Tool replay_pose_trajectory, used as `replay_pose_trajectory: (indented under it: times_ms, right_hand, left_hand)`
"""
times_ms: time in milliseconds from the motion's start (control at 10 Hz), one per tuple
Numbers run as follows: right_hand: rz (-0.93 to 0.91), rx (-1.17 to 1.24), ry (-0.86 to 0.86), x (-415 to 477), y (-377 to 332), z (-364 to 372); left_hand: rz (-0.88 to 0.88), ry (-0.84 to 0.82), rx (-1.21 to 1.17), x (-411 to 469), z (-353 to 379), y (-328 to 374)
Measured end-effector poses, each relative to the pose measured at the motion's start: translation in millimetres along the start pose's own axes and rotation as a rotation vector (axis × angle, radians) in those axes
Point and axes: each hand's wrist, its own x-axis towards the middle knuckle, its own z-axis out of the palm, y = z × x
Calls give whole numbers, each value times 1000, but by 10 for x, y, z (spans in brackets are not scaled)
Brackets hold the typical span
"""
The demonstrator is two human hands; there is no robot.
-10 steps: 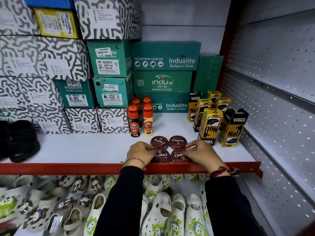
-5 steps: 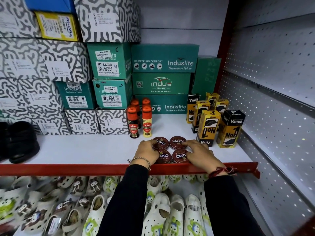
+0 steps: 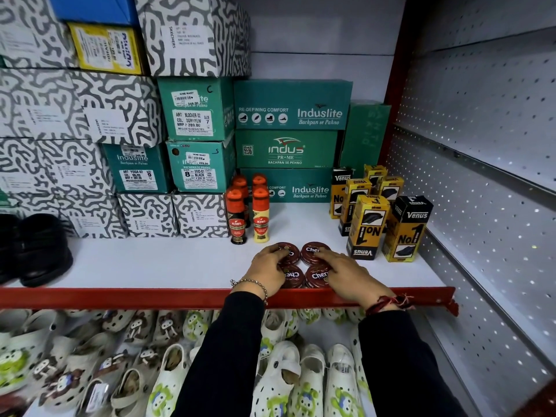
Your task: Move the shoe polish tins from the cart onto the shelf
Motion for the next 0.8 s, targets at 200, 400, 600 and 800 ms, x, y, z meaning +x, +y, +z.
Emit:
replay_pose_trajectory:
  times_ms: [200, 400, 600, 800]
  right_hand:
    - [-6, -11, 10, 16, -5, 35]
    - [-77, 10, -37, 119, -93, 83]
    - [-80, -48, -64, 79, -130, 37]
    - [-248, 44, 290, -37, -295, -344]
  left_hand:
    - [4, -51, 113, -4, 35, 1]
    - [37, -135, 246, 30, 100, 40]
    - [46, -166, 263, 15, 41, 71]
    - [183, 90, 279, 12, -275, 291]
